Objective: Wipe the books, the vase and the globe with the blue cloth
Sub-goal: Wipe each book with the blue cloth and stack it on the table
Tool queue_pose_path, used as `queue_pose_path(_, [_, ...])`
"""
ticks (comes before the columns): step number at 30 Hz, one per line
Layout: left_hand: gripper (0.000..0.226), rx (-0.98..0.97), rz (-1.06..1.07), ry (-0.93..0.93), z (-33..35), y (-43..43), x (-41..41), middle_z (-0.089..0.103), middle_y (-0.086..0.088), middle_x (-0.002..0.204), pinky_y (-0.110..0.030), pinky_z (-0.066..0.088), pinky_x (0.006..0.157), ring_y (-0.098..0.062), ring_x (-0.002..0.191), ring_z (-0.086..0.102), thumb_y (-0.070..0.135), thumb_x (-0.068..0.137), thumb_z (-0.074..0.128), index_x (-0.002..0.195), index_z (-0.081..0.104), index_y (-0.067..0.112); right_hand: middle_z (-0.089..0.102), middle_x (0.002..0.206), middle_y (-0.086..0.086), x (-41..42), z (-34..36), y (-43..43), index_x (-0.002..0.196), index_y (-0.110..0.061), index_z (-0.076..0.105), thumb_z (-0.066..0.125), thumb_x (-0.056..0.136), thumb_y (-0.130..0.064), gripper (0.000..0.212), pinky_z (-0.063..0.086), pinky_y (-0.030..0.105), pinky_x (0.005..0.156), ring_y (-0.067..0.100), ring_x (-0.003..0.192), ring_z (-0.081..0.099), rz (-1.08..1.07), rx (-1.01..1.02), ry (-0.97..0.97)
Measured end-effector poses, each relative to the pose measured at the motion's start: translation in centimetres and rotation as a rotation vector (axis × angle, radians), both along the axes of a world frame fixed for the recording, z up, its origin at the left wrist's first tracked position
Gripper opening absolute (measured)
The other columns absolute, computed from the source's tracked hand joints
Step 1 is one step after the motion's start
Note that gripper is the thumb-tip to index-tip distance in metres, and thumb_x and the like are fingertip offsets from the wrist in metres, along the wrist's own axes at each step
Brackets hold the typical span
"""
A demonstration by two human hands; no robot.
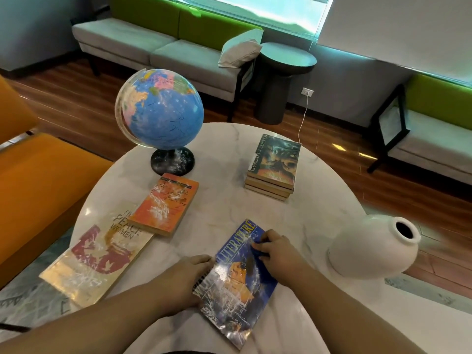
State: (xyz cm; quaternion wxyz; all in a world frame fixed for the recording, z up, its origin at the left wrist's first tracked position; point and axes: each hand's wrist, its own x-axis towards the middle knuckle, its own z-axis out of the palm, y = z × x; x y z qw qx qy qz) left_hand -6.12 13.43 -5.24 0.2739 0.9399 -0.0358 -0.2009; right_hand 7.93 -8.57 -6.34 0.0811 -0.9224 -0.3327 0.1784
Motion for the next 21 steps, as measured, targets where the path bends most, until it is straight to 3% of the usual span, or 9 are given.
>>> queue_pose_path(3, [0.088,0.0,-0.007,-0.01,0.3,-0.1,0.1,0.018,0.008,0.157,-0.002,0.007,0.097,-0.008,0.141,0.024,0.025,0.079,0.073,0.151,0.022,0.021,0.05,0.119,0.002,1.2,-0.1,-0.5,0.124,-0.014,0.063,0.049,0.098,-0.02,0.031,0.035,0.015,0.087,0.026,0.109,0.053,-0.111,0.03,-0.025])
queue_pose_path(7, [0.09,0.008,-0.006,0.007,0.1,-0.1,0.0,0.015,0.007,0.158,-0.005,0.008,0.099,-0.008,0.142,0.022,0.027,0.079,0.073,0.152,0.02,0.021,0.044,0.129,0.002,0.7,-0.4,0.2,0.13,-0.018,0.058,0.046,0.098,-0.021,0.034,0.038,0.026,0.097,0.029,0.111,0.046,-0.093,0.005,-0.056])
queue_pose_path(11, [0.091,0.014,-0.013,0.015,-0.1,-0.1,0.1,0.012,0.007,0.159,-0.008,0.009,0.103,-0.009,0.143,0.019,0.028,0.08,0.073,0.153,0.018,0.022,0.049,0.123,0.004,1.6,-0.4,-0.1,0.121,-0.015,0.066,0.051,0.096,-0.017,0.029,0.038,0.021,0.091,0.027,0.109,0.052,-0.112,0.044,-0.017])
queue_pose_path(14, [0.092,0.017,-0.011,0.017,-0.3,0.0,0.1,0.012,0.007,0.159,-0.009,0.009,0.103,-0.009,0.143,0.018,0.029,0.08,0.073,0.153,0.017,0.023,0.042,0.13,0.002,1.8,-0.5,0.9,0.13,-0.02,0.056,0.047,0.097,-0.021,0.035,0.038,0.025,0.097,0.027,0.112,0.047,-0.16,0.002,-0.076])
queue_pose_path(17, [0.093,0.019,-0.013,0.018,-0.4,0.0,0.2,0.014,0.007,0.159,-0.013,0.014,0.108,-0.011,0.143,0.019,0.03,0.079,0.073,0.153,0.017,0.023,0.04,0.131,0.0,1.2,-0.9,1.4,0.132,-0.017,0.054,0.046,0.098,-0.019,0.035,0.032,0.02,0.096,0.027,0.117,0.042,-0.032,0.003,-0.045])
queue_pose_path(19, [0.094,0.022,-0.015,0.021,-0.6,0.1,0.3,0.013,0.007,0.159,-0.015,0.015,0.11,-0.011,0.143,0.019,0.03,0.079,0.073,0.153,0.017,0.024,0.044,0.129,0.0,1.9,-1.0,1.1,0.129,-0.015,0.059,0.048,0.098,-0.018,0.033,0.032,0.014,0.091,0.023,0.109,0.047,0.003,0.016,-0.005])
queue_pose_path(21, [0.093,0.026,-0.018,0.025,-0.7,0.1,0.3,0.014,0.006,0.159,-0.016,0.016,0.111,-0.011,0.144,0.019,0.029,0.079,0.073,0.153,0.017,0.023,0.05,0.126,0.003,2.9,-0.8,1.0,0.123,-0.012,0.061,0.05,0.097,-0.023,0.03,0.036,0.014,0.081,0.015,0.087,0.05,-0.079,0.008,-0.045])
